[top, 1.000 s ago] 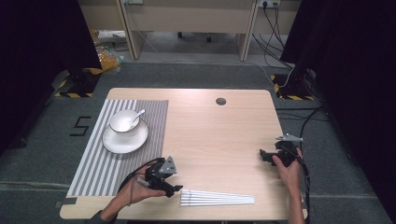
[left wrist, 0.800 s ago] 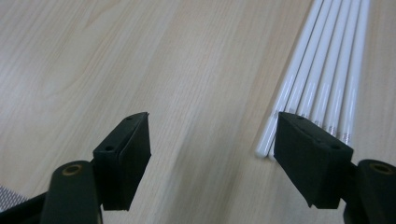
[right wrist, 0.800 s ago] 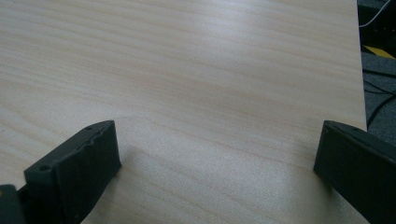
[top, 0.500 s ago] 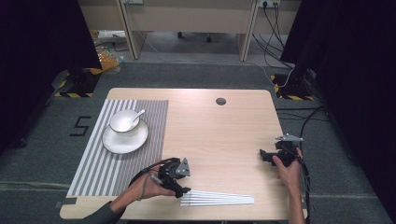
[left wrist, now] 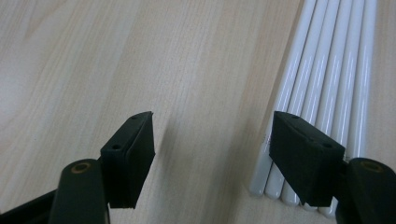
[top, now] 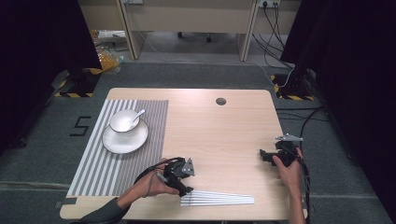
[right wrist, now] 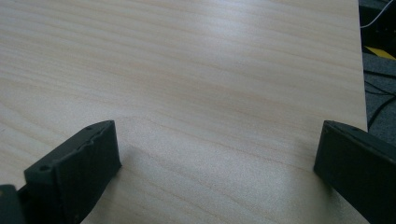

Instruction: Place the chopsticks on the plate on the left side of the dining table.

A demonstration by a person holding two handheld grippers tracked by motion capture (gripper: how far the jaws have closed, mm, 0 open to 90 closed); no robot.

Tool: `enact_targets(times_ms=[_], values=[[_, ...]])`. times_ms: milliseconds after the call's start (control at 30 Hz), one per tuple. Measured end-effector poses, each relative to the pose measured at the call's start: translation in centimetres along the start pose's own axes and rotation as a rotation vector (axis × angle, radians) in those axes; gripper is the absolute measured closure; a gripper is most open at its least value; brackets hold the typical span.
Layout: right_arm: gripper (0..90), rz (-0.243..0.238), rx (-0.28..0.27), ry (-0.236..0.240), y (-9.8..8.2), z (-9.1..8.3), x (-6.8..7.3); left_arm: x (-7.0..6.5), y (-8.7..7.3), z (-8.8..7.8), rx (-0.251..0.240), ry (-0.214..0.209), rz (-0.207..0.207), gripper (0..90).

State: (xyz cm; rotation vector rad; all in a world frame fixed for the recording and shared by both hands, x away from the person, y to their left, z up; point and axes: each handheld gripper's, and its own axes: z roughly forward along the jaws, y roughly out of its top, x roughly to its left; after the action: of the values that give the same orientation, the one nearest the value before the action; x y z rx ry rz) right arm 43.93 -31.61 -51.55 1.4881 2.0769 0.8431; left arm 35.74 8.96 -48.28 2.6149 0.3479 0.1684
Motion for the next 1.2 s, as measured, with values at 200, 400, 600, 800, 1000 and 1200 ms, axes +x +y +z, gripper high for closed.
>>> enact_targets(times_ms=[200,400,600,800,1000,1200], values=[[0.3,-0.001,0.001,0.000,0.0,0.0,0.0,0.2,0.2,0.3,0.006,0.002,0.001,30.3],[0.3,-0.002,0.001,0.001,0.0,0.0,0.0,0.0,0.5,0.1,0.000,-0.005,0.008,30.0],[0.3,-0.003,0.001,0.001,0.0,0.0,0.0,-0.3,0.8,0.3,0.016,-0.019,0.027,30.0],[0.3,-0.003,0.001,0.001,0.0,0.0,0.0,-0.6,1.2,0.3,0.032,-0.016,0.057,31.4],[0.3,-0.005,0.000,0.002,0.0,0.0,0.0,-0.8,1.7,0.3,0.058,-0.022,0.084,31.7],[0.3,-0.005,0.000,0.002,0.0,0.0,0.0,-0.7,1.9,0.8,0.079,-0.019,0.091,33.0]])
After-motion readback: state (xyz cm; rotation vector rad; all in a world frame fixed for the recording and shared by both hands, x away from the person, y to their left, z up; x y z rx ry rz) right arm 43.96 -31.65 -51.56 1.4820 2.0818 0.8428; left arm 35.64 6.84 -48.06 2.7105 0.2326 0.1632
